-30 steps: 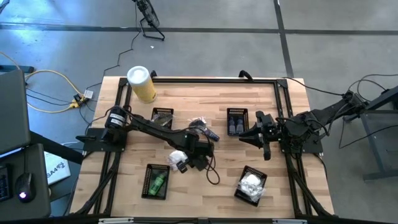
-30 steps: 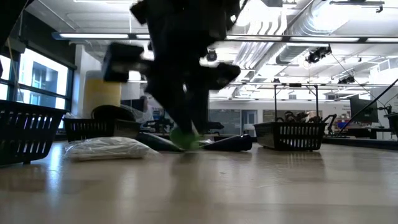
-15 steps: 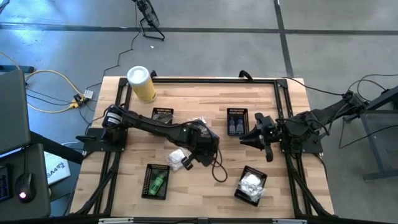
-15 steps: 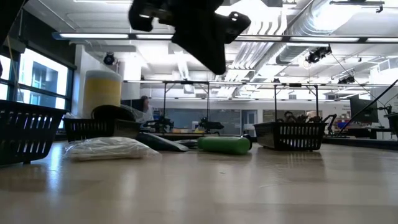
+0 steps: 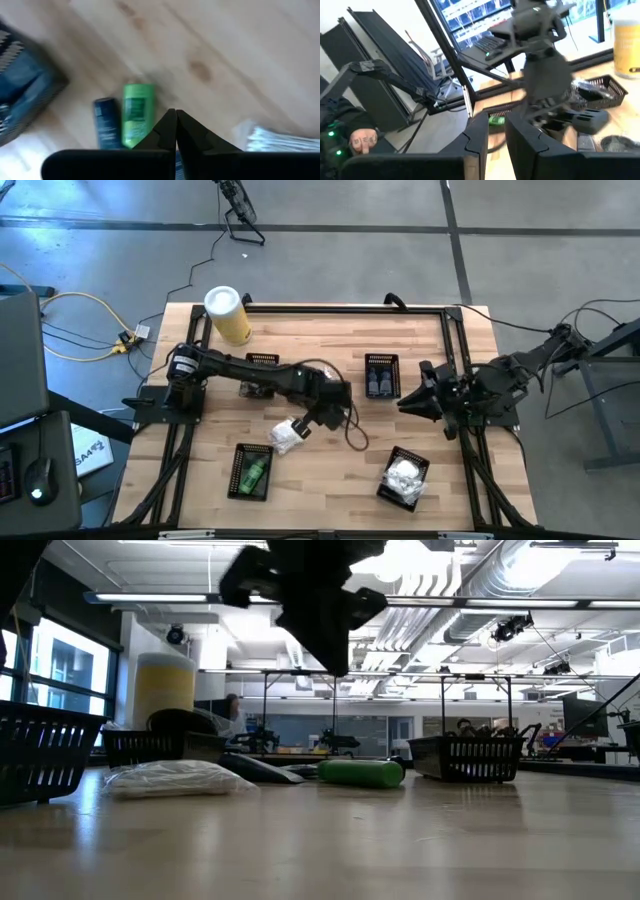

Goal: Pick & Place Travel size toiletries
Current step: Put the green shampoo into the bottom left black basket

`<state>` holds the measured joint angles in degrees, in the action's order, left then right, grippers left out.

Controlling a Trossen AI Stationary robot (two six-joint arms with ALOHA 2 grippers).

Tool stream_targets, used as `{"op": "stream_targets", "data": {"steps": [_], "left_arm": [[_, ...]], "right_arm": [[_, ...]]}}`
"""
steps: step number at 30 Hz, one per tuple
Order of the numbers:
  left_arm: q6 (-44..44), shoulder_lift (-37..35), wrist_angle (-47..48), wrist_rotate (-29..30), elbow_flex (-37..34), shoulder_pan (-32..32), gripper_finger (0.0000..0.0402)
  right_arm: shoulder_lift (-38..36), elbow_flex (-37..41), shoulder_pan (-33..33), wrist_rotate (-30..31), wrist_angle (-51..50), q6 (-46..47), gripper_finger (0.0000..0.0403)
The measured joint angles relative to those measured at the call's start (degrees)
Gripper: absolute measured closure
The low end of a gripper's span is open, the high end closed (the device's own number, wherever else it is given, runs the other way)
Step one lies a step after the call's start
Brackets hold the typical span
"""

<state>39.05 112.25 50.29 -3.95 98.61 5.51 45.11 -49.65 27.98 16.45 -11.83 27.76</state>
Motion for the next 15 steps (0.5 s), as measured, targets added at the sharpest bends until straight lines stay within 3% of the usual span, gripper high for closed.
{"op": "stream_targets", "data": {"steps": [7, 11, 15], "left_arm": [[4.7, 0.0, -2.5, -1.6, -0.1, -4.8, 0.0401], [5.7, 0.3, -5.5, -2.3, -4.1, -6.7, 0.0401], [5.7, 0.3, -10.5, -6.5, -9.0, -7.6, 0.0401]], "right_arm": [[-0.6, 0.0, 3.6, 4.2, 0.0, -1.1, 0.037], [-0.6, 0.0, 4.8, 4.8, 0.0, -1.3, 0.038], [-0.6, 0.0, 5.1, 4.9, 0.0, -2.6, 0.0386]]}}
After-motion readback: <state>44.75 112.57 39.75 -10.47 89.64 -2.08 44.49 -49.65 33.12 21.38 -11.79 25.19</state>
